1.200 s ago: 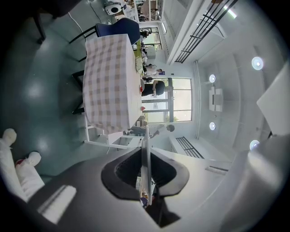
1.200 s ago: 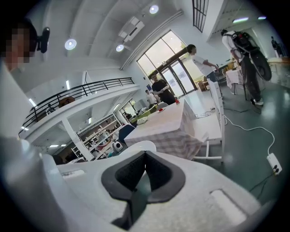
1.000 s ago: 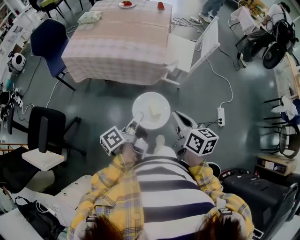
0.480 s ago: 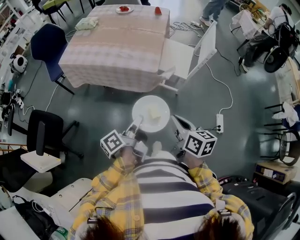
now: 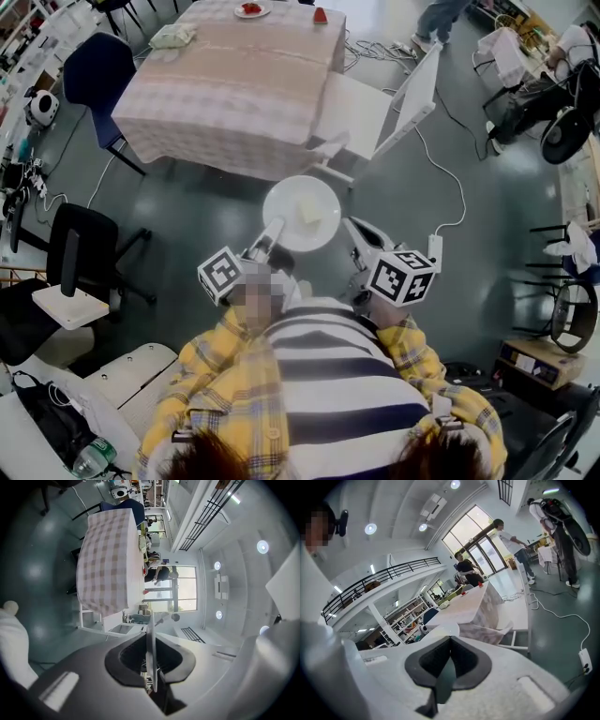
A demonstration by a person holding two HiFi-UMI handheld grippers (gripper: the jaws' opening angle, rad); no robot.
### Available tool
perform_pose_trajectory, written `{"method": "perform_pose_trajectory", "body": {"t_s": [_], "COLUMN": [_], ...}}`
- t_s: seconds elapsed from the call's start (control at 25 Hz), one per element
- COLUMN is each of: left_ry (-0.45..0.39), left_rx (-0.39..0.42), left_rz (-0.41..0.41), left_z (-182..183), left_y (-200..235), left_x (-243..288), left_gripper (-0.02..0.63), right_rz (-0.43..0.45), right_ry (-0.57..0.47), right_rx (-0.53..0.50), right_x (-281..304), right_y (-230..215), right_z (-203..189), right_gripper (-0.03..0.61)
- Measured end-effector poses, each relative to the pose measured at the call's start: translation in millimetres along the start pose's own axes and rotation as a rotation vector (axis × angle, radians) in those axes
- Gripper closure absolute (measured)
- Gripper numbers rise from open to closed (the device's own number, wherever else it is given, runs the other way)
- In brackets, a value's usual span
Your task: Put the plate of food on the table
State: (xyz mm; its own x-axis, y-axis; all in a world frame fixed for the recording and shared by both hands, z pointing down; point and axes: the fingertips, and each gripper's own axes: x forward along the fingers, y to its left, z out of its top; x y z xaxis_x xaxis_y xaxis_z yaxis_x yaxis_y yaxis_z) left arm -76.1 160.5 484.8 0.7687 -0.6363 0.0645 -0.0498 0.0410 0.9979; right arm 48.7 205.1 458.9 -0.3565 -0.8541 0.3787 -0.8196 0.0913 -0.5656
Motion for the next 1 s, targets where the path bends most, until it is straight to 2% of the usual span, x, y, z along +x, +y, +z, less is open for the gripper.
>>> {"method": "perform_pose_trajectory", "body": {"t_s": [0.28, 0.44, 0.72, 0.88, 1.0], "left_ry": [-0.014, -0.017, -0.027, -0.033, -0.032], "left_rx": [-0.022, -0.02, -0.029, -0.016, -0.023], "left_rz": [0.008, -0.014, -0.017, 0.02, 0.006], "left_z": [7.2, 17.0, 47.7, 69.5, 80.5], "left_y": [-0.6, -7.1, -8.1, 1.2, -5.7], "left_x": [18.2, 38.4, 75.0, 92.9, 109.7], "left_gripper": [0.595, 0.595, 0.595, 0.595, 0.595], "right_rz": [0.0, -0.012, -0.032, -0.029, -0.032], "right_ry": [0.003, 0.005, 0.014, 0.025, 0.03], "right_rx": [0.023, 0.035, 0.003, -0.009, -0.01], "right_x": [12.6, 25.4, 60.0, 82.0, 96.5], "right_y": [-13.1, -24.3, -39.5, -41.7, -46.3], "right_z": [8.9, 19.2, 49.3, 64.8, 76.4], "right_gripper": [0.581, 0.581, 0.581, 0.581, 0.581]}}
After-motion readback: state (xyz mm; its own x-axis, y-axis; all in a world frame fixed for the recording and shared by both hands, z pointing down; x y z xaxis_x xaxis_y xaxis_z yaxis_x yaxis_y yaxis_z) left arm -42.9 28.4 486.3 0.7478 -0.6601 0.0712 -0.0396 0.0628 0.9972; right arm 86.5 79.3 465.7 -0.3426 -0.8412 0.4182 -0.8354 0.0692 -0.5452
